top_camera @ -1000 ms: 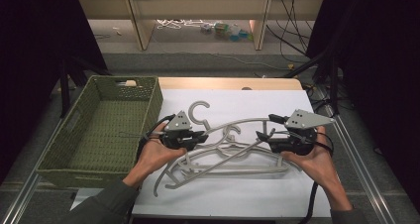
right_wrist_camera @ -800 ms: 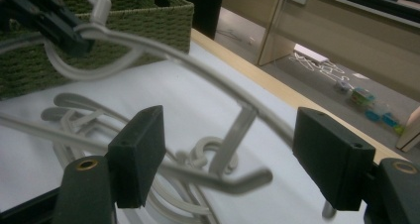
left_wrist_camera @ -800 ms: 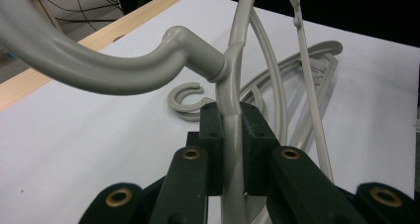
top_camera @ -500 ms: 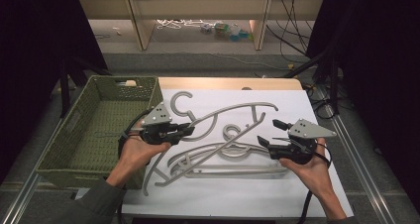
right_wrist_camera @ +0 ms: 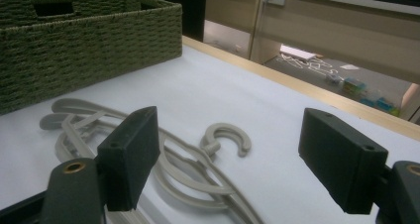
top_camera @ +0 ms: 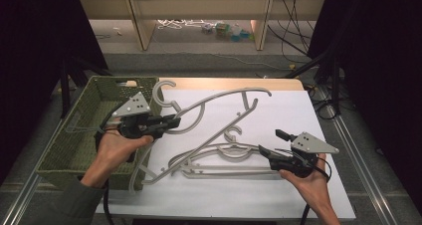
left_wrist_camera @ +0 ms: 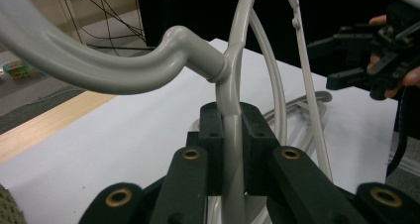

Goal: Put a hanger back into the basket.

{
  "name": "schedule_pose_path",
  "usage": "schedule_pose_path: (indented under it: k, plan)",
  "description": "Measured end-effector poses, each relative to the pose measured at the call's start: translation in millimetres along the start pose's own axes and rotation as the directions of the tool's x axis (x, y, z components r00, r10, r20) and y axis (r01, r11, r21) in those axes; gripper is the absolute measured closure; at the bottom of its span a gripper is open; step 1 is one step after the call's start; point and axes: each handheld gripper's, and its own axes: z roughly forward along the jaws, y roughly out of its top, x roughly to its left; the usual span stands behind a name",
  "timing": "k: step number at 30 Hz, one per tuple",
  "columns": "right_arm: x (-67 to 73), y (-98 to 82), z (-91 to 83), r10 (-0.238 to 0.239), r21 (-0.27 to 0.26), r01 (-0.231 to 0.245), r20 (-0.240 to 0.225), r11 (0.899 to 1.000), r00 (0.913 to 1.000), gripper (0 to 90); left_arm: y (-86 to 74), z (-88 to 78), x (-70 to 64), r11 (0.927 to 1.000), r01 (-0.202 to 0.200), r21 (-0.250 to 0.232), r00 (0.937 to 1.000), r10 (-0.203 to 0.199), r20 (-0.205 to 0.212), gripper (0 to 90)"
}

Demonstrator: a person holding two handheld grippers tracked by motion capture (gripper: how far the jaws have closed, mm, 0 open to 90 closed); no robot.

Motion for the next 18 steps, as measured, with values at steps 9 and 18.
schedule_pose_path:
  k: [9, 18]
  plan:
    - [2.1, -3.7, 1.1, 0.0, 0.013, 0.0, -0.001, 1.0, 1.0, 24.6, 20.8, -30.9, 24.2, 0.9994, 0.034, -0.003, 0.9988, -0.034, -0.034, 82.1]
    - [1.5, -3.8, 1.7, -0.002, 0.015, 0.002, -0.02, 1.0, 0.9998, 24.7, 18.8, -59.1, 63.9, 0.9972, 0.075, -0.001, 0.986, -0.075, -0.149, 82.0]
